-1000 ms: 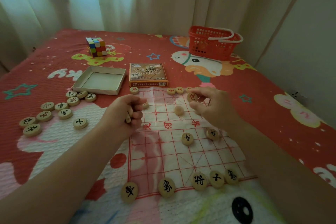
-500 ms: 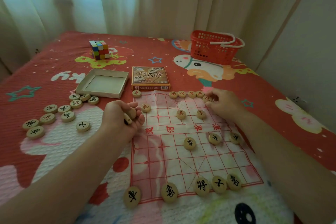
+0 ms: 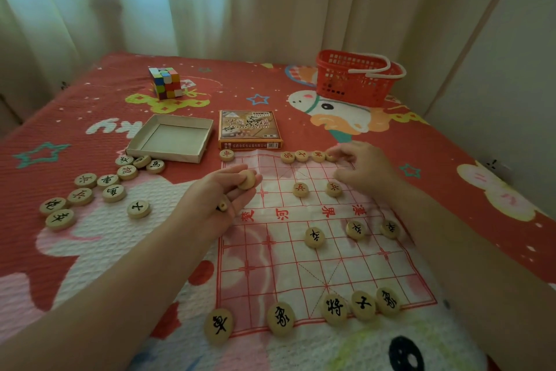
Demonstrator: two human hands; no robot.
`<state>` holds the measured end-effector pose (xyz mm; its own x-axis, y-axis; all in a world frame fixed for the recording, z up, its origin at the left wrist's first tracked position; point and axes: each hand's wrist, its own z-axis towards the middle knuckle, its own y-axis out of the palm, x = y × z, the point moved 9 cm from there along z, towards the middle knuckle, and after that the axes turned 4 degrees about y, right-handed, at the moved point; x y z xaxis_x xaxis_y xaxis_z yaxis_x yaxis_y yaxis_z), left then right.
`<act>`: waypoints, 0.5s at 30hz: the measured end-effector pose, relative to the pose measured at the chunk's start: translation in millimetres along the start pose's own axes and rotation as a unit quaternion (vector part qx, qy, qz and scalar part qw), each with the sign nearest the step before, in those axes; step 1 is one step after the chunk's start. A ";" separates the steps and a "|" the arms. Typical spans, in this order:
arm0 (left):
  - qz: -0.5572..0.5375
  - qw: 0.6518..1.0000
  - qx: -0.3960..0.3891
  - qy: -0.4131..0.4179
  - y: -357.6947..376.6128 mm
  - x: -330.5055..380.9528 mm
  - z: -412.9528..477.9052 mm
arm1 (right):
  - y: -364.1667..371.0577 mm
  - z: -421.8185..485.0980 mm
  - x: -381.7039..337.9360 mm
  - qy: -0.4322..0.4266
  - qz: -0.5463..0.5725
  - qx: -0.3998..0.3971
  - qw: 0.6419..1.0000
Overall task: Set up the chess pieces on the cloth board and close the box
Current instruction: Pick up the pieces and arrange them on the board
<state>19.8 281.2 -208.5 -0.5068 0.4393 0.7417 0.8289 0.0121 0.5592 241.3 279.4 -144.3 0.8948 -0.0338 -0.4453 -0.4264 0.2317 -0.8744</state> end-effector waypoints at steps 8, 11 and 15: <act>-0.008 0.999 -0.045 -0.016 10.6 -5.1 -5.1 | 22.5 -36.4 -112.9 -0.257 0.069 -0.042 0.963; 0.000 0.998 -0.058 -0.022 13.9 -7.4 -6.9 | 26.6 -36.6 -120.5 -0.281 0.086 -0.023 0.955; 0.052 0.996 -0.061 -0.026 13.8 -9.3 -8.5 | 24.5 -35.9 -119.1 -0.271 0.137 -0.010 0.953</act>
<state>34.0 269.6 -204.5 -0.4047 0.4791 0.7789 0.8396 -0.1427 0.5241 119.6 254.2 -119.6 0.6836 0.5339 -0.4976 -0.6520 0.1403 -0.7451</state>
